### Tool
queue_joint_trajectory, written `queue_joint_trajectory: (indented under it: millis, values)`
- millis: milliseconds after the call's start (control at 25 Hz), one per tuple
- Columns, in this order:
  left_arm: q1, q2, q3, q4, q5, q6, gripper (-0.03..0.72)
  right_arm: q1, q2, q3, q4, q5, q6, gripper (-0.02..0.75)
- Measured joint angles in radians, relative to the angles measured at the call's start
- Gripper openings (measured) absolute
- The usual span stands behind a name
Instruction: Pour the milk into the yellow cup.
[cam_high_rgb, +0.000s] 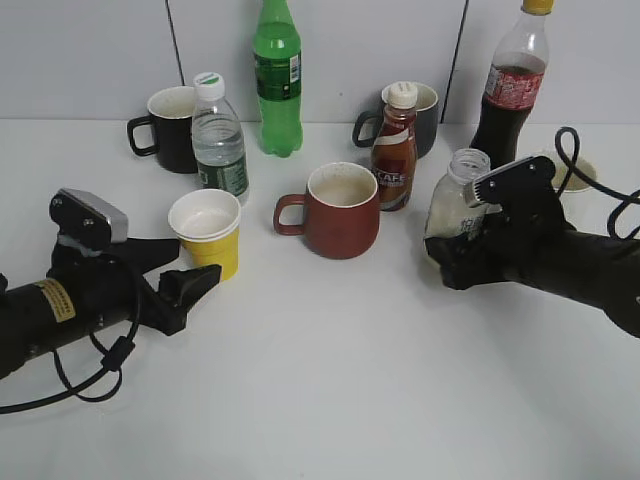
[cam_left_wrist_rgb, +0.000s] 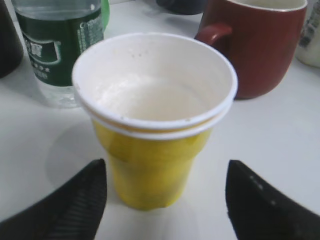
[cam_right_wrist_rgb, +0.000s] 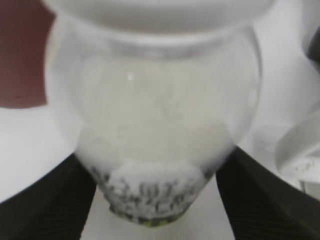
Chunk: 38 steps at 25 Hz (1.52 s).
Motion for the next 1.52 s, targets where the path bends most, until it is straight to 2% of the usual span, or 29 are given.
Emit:
queue_joint_trajectory:
  millis: [200, 360, 440, 520, 560, 760, 880, 920, 960, 1040, 1200, 1400, 1520]
  values:
    - [0.000, -0.014, 0.000, 0.000, 0.055, -0.010, 0.562, 0.000, -0.061, 0.044, 0.003, 0.048, 0.055, 0.558]
    - [0.000, -0.072, 0.001, 0.000, 0.178, -0.062, 0.562, 0.001, -0.147, 0.070, 0.004, 0.199, 0.101, 0.559]
    - [0.000, -0.144, 0.001, 0.000, 0.267, -0.136, 0.562, 0.001, -0.187, 0.072, 0.004, 0.291, 0.131, 0.559]
    - [0.000, -0.154, 0.001, 0.000, 0.279, -0.147, 0.562, 0.001, -0.225, 0.072, 0.001, 0.358, 0.184, 0.559]
    - [0.000, -0.239, 0.001, -0.012, 0.411, -0.228, 0.562, 0.001, -0.240, 0.072, -0.009, 0.392, 0.221, 0.559]
    - [0.000, -0.378, 0.001, -0.094, 0.685, -0.280, 0.562, 0.030, -0.341, 0.072, -0.155, 0.561, 0.452, 0.540]
    - [-0.008, -0.519, -0.005, -0.210, 0.943, -0.288, 0.562, 0.105, -0.417, 0.073, -0.188, 0.708, 0.498, 0.529]
    - [-0.016, -0.570, -0.017, -0.234, 1.062, -0.289, 0.562, 0.138, -0.447, 0.073, -0.189, 0.759, 0.502, 0.525]
    - [-0.019, -0.585, -0.022, -0.238, 1.098, -0.289, 0.562, 0.171, -0.473, 0.073, -0.184, 0.822, 0.504, 0.524]
    - [-0.045, -0.685, -0.062, -0.260, 1.344, -0.289, 0.562, 0.222, -0.541, 0.073, -0.182, 0.936, 0.506, 0.523]
    - [-0.103, -0.879, -0.164, -0.266, 1.702, -0.289, 0.562, 0.256, -0.701, 0.072, -0.108, 1.134, 0.451, 0.523]
    - [-0.160, -1.095, -0.233, -0.267, 1.949, -0.285, 0.562, 0.257, -0.944, 0.071, 0.092, 1.358, 0.212, 0.522]
    - [-0.180, -1.290, -0.237, -0.270, 2.129, -0.233, 0.562, 0.257, -1.106, 0.070, 0.189, 1.506, 0.084, 0.522]
